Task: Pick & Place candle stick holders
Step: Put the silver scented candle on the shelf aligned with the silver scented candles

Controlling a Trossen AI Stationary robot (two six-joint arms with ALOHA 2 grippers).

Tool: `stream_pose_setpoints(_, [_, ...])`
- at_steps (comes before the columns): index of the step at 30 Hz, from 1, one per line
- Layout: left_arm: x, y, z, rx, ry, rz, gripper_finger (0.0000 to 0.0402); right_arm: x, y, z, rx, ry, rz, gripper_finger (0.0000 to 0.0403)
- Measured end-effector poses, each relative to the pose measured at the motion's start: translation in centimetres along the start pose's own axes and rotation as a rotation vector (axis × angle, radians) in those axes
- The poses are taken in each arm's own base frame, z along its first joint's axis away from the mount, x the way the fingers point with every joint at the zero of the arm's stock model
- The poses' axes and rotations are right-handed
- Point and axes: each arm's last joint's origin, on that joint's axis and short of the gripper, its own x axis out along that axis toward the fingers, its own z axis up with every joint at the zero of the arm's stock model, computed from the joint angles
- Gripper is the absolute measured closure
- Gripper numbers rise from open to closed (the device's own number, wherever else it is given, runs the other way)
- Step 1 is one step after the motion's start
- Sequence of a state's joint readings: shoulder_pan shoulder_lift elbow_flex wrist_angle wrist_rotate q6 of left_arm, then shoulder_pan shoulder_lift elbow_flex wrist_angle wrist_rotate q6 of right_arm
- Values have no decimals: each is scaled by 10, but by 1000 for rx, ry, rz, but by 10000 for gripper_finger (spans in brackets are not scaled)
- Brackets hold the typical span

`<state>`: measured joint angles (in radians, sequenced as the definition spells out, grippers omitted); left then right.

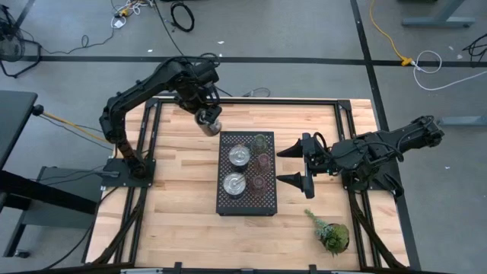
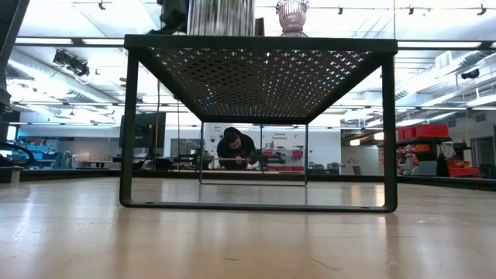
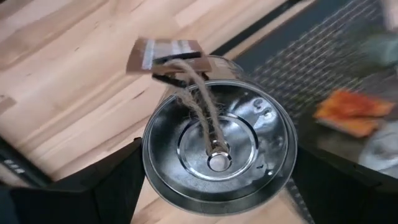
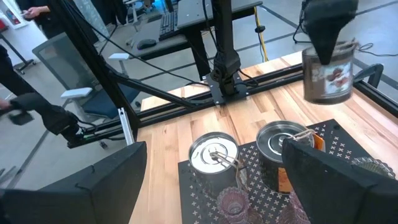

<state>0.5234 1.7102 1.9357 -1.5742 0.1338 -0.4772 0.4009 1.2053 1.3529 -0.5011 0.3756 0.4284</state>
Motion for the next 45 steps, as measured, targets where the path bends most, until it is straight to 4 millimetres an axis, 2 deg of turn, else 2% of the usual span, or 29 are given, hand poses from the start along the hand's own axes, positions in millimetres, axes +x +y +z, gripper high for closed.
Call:
stream_pose_setpoints(3, [-10, -11, -4, -6, -31, -33, 43, 0, 0, 0, 0, 0, 0, 34])
stream_pose_setpoints(7, [-12, -25, -12, 0, -34, -53, 43, 0, 0, 0, 0, 0, 0, 34])
stream_pose_setpoints(17, [-4, -54, -22, 51, -77, -57, 43, 0, 0, 0, 0, 0, 0, 34])
stream_pose_setpoints(24, [11, -71, -12, 55, -109, -97, 43, 0, 0, 0, 0, 0, 1, 34])
stream_pose_setpoints(33, [38, -80, -3, 57, -16, -85, 43, 0, 0, 1, 2, -6, 2, 34])
stream_pose_setpoints(36, [40, -80, -2, 62, -11, -84, 42, 0, 0, 1, 3, -6, 3, 34])
stream_pose_setpoints(41, [40, -81, -2, 68, -15, -88, 15, 0, 0, 1, 3, -6, 3, 34])
stream_pose_setpoints(45, [40, -81, -1, 68, -29, -81, 25, 0, 0, 1, 3, -6, 3, 34])
